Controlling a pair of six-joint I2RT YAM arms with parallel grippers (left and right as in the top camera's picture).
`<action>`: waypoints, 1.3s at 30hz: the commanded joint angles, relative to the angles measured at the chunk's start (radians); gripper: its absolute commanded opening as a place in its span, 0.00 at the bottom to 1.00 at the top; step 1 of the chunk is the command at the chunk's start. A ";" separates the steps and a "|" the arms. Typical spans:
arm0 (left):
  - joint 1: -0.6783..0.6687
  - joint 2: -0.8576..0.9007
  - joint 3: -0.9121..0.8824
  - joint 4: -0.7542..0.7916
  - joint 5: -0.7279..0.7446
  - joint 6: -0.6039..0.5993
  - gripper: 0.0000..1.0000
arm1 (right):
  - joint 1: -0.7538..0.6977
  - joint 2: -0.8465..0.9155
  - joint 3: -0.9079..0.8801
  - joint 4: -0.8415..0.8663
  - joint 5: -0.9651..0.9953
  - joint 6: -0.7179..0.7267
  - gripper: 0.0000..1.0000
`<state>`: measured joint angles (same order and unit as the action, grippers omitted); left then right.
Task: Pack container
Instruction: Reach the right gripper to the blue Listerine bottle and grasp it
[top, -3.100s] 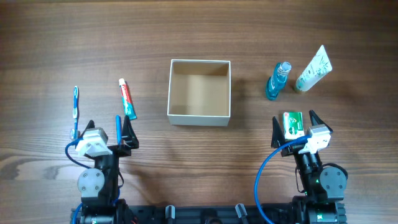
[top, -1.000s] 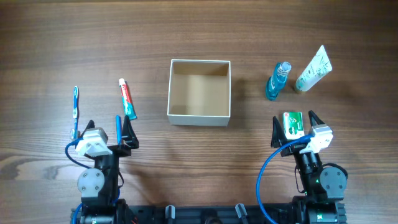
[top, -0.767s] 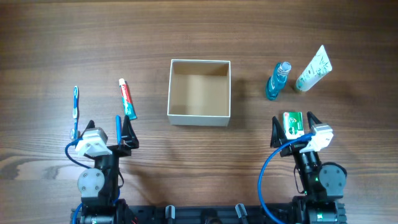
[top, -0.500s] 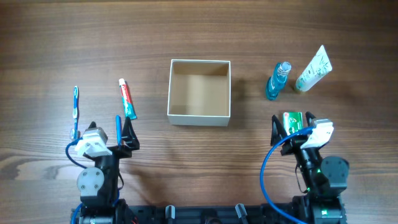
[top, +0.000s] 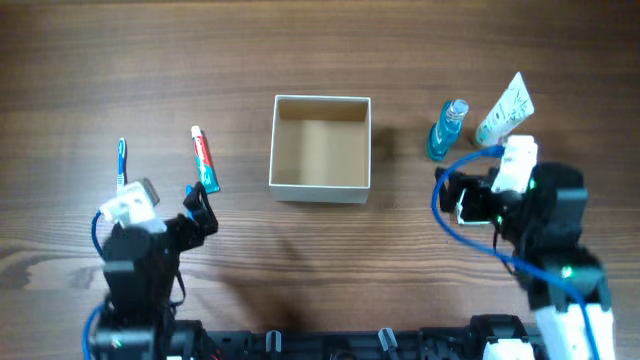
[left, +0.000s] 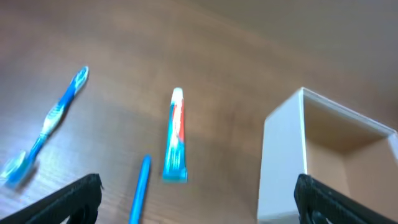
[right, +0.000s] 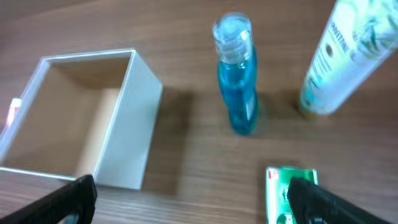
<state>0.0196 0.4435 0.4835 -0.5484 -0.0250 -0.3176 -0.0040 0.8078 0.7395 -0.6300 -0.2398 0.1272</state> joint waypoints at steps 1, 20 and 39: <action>-0.005 0.202 0.237 -0.141 0.071 -0.064 1.00 | 0.006 0.084 0.130 -0.068 -0.105 -0.026 1.00; -0.005 0.523 0.510 -0.348 0.110 -0.057 1.00 | 0.006 0.536 0.482 -0.111 0.083 0.006 0.97; -0.005 0.613 0.510 -0.343 0.111 -0.057 1.00 | 0.006 0.798 0.490 0.043 0.084 0.011 0.85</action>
<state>0.0196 1.0557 0.9768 -0.8940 0.0551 -0.3660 -0.0040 1.5715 1.2091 -0.5972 -0.1745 0.1318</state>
